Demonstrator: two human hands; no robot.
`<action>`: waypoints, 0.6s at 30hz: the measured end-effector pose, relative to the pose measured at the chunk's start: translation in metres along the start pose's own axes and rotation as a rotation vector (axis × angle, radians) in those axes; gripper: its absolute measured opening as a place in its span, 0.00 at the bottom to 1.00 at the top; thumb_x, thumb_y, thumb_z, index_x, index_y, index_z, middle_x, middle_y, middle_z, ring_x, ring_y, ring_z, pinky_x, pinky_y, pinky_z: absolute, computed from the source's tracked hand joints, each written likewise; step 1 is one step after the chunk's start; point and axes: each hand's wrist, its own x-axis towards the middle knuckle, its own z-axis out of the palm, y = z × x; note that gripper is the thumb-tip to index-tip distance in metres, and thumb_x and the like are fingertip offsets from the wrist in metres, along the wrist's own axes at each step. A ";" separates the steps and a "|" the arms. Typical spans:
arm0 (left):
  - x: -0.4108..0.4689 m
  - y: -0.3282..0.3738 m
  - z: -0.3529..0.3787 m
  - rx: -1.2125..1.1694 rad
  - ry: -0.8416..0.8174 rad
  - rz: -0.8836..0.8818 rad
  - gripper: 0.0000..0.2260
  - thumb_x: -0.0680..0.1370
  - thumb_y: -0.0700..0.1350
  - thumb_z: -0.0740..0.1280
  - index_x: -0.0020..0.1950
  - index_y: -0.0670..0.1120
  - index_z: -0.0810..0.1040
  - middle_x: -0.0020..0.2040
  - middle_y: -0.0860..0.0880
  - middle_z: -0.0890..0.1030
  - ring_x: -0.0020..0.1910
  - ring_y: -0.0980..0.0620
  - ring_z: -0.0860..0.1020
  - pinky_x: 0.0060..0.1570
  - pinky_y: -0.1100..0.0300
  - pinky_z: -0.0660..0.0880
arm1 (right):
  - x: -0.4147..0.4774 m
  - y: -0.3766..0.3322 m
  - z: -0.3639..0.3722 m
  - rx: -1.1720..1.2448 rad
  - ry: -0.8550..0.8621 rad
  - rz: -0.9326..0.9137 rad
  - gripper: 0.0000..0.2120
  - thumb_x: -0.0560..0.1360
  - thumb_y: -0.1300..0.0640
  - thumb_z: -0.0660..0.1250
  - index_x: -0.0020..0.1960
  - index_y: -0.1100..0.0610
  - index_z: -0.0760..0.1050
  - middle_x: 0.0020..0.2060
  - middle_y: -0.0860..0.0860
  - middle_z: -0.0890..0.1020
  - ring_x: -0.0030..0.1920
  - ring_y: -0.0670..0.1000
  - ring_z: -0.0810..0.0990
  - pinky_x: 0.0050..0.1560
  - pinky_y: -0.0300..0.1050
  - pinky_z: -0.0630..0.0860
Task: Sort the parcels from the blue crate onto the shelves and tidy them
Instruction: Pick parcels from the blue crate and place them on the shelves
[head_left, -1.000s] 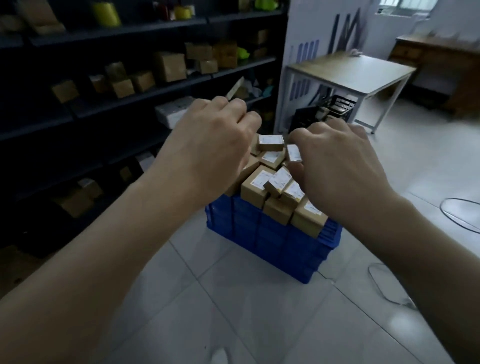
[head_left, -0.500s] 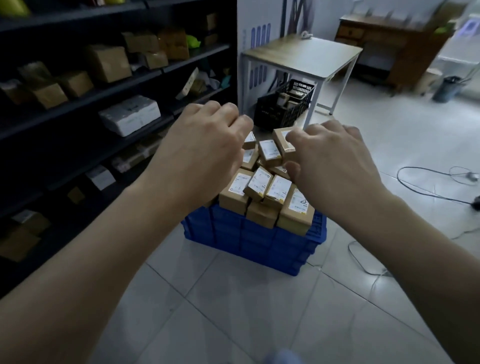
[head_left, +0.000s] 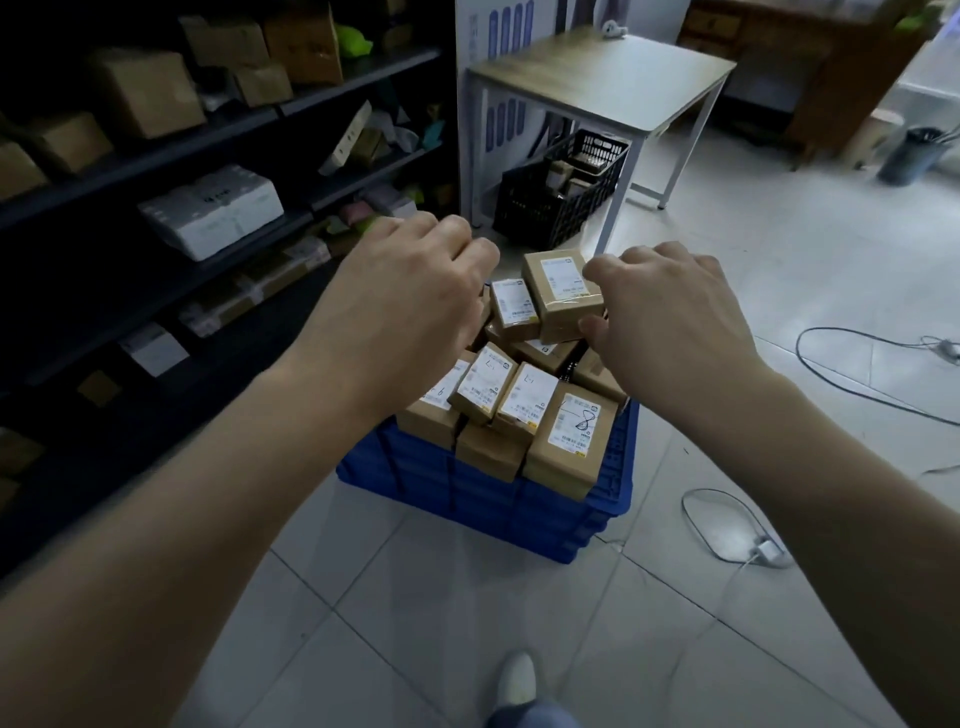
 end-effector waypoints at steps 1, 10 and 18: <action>0.007 0.000 0.009 -0.002 -0.007 -0.005 0.12 0.74 0.42 0.63 0.53 0.37 0.78 0.45 0.39 0.80 0.44 0.39 0.78 0.46 0.45 0.74 | 0.007 0.006 0.005 0.003 -0.001 -0.005 0.16 0.77 0.58 0.65 0.64 0.55 0.72 0.56 0.55 0.79 0.61 0.58 0.72 0.60 0.51 0.66; 0.037 -0.016 0.084 -0.056 -0.124 -0.063 0.12 0.73 0.41 0.66 0.55 0.38 0.78 0.47 0.40 0.80 0.45 0.40 0.78 0.47 0.47 0.73 | 0.065 0.029 0.058 0.021 -0.125 -0.032 0.18 0.78 0.57 0.64 0.67 0.55 0.71 0.58 0.56 0.78 0.60 0.58 0.73 0.60 0.52 0.68; 0.055 -0.040 0.155 -0.188 -0.209 -0.072 0.14 0.75 0.42 0.66 0.60 0.41 0.76 0.52 0.42 0.79 0.52 0.43 0.76 0.52 0.49 0.71 | 0.109 0.029 0.130 0.041 -0.257 0.014 0.18 0.76 0.60 0.64 0.66 0.57 0.72 0.61 0.58 0.78 0.60 0.59 0.73 0.58 0.55 0.73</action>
